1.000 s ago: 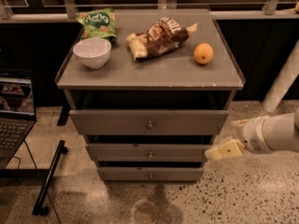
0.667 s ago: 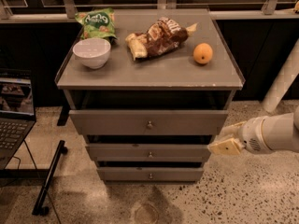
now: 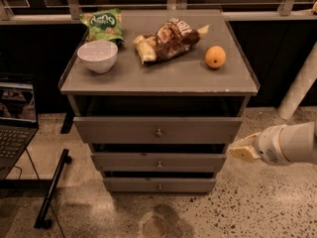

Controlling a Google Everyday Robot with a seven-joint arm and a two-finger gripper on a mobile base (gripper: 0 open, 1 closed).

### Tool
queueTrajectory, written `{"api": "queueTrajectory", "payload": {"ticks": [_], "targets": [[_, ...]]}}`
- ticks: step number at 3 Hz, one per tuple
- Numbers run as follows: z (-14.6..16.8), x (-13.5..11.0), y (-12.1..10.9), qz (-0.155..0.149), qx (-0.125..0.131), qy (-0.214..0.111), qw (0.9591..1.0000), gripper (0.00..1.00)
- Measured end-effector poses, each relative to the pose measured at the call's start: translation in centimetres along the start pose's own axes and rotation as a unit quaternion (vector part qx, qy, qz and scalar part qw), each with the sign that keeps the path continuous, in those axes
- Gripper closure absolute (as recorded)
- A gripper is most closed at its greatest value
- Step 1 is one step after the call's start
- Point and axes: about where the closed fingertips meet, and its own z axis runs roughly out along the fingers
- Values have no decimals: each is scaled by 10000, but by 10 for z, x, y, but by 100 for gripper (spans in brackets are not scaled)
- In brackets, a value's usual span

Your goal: Open middle drawer

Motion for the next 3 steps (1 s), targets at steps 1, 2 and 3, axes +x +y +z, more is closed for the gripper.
{"api": "queueTrajectory", "payload": {"ticks": [1,2,3], "targets": [[15,20,18,122,-44,-333,9994,100],[59,65,56,651,-190,-994,9927,100],[89,88,62,946,99,-1703,9808,100]]}}
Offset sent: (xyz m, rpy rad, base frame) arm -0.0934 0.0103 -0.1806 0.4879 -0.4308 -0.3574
